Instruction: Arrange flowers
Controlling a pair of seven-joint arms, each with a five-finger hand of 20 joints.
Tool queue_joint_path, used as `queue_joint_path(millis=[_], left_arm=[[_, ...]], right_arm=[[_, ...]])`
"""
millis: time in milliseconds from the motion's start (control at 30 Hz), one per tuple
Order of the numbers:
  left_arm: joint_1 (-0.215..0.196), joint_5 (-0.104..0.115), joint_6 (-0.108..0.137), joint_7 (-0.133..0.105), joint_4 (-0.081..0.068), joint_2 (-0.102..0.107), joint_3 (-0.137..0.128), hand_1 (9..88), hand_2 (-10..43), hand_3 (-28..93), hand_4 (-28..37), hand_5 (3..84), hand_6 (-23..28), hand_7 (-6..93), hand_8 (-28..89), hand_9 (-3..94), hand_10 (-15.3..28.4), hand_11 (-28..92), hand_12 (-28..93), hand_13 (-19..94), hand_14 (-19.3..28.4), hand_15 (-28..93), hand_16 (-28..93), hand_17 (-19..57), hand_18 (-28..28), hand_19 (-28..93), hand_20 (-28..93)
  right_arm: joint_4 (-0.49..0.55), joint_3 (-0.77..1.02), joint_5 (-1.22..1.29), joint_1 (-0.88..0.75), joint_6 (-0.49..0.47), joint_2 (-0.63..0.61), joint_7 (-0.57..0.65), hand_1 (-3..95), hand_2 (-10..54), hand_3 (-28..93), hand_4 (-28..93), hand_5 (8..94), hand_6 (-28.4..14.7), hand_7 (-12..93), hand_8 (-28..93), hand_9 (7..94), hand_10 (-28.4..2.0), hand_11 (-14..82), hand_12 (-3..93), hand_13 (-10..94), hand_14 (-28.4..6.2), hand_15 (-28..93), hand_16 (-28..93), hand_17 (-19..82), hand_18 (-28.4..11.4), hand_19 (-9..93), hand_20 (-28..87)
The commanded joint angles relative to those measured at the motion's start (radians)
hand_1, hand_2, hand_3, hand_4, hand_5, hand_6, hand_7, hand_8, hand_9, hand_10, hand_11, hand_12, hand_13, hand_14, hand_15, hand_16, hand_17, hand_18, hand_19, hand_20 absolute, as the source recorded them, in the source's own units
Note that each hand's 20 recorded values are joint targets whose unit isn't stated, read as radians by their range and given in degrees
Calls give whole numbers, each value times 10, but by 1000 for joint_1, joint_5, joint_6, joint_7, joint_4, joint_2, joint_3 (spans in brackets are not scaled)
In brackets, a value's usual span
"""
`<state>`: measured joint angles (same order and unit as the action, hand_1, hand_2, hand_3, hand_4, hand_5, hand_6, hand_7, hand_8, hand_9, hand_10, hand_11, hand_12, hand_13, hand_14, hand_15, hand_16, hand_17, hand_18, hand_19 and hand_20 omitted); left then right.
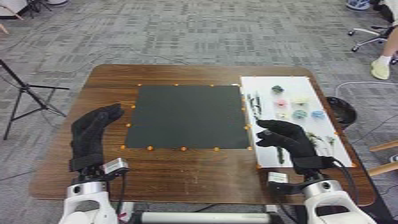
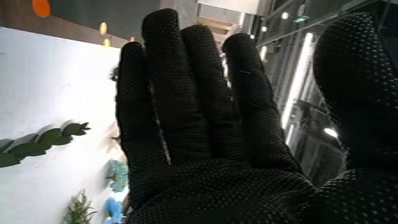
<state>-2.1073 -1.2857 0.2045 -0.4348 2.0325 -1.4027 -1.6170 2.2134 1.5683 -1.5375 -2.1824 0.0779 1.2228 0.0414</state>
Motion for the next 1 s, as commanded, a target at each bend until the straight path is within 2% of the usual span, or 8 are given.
queue_joint_path(millis=[33,133,200,333,433,633,833,1000], left_arm=[[-29,-1,-20,3,-3,-25,46,289,-10,676,-193,598,28,200,-70,568,144,251,153,463,176,276,24,140,137,253,313],[-36,15,-12,10,1,-27,48,289,-10,676,-194,598,28,200,-70,567,144,251,153,462,176,276,24,140,135,243,307],[-39,10,-10,9,1,-31,49,289,-10,676,-194,598,28,200,-70,567,144,251,153,461,177,276,23,139,135,238,304],[-41,11,-15,14,4,-27,47,287,-10,679,-194,598,28,200,-70,567,144,251,153,461,178,276,23,138,135,237,303],[-38,8,-12,10,5,-26,42,287,-11,679,-194,597,28,200,-70,567,144,251,153,461,178,277,24,137,135,236,303],[-45,16,-4,21,11,-23,41,287,-11,679,-195,597,29,198,-70,567,144,251,153,462,178,278,24,137,135,237,303],[-43,14,-10,28,18,-9,38,287,-11,677,-194,597,29,197,-69,567,144,250,153,462,178,278,23,136,135,239,303],[-48,16,-10,32,19,-3,37,286,-11,678,-193,595,29,196,-68,566,144,250,153,463,178,280,23,136,135,239,303]], right_arm=[[10,-8,-26,-1,28,-13,12,337,-77,667,-148,543,-20,195,-82,623,-146,167,223,609,-121,232,259,298,-164,439,443],[24,-80,-192,7,247,-34,93,345,-91,650,-137,567,-21,198,-83,651,-148,182,219,638,-122,243,255,314,-174,469,450],[21,-122,-331,20,386,-46,143,354,-95,633,-130,601,-24,197,-76,690,-149,199,220,683,-120,280,261,339,-187,541,481],[25,-139,-545,29,444,-58,237,382,-95,630,-144,656,-30,240,-56,754,-133,296,266,778,-92,426,311,382,-221,711,569],[22,-154,-676,34,459,-77,298,400,-95,620,-147,655,-23,307,-51,771,-119,368,315,806,-72,534,345,439,-212,821,603],[29,-145,-827,40,334,-98,387,424,-95,596,-152,647,-17,340,81,773,-117,429,375,836,-54,631,368,529,-185,927,576],[24,-141,-861,113,98,-147,464,438,-95,575,-146,660,-23,330,125,787,-117,443,391,862,-42,647,379,570,-172,932,601],[-19,-155,-874,162,71,-171,474,455,-95,552,-134,660,-24,325,165,797,-117,442,393,869,-39,643,387,578,-170,932,608]])
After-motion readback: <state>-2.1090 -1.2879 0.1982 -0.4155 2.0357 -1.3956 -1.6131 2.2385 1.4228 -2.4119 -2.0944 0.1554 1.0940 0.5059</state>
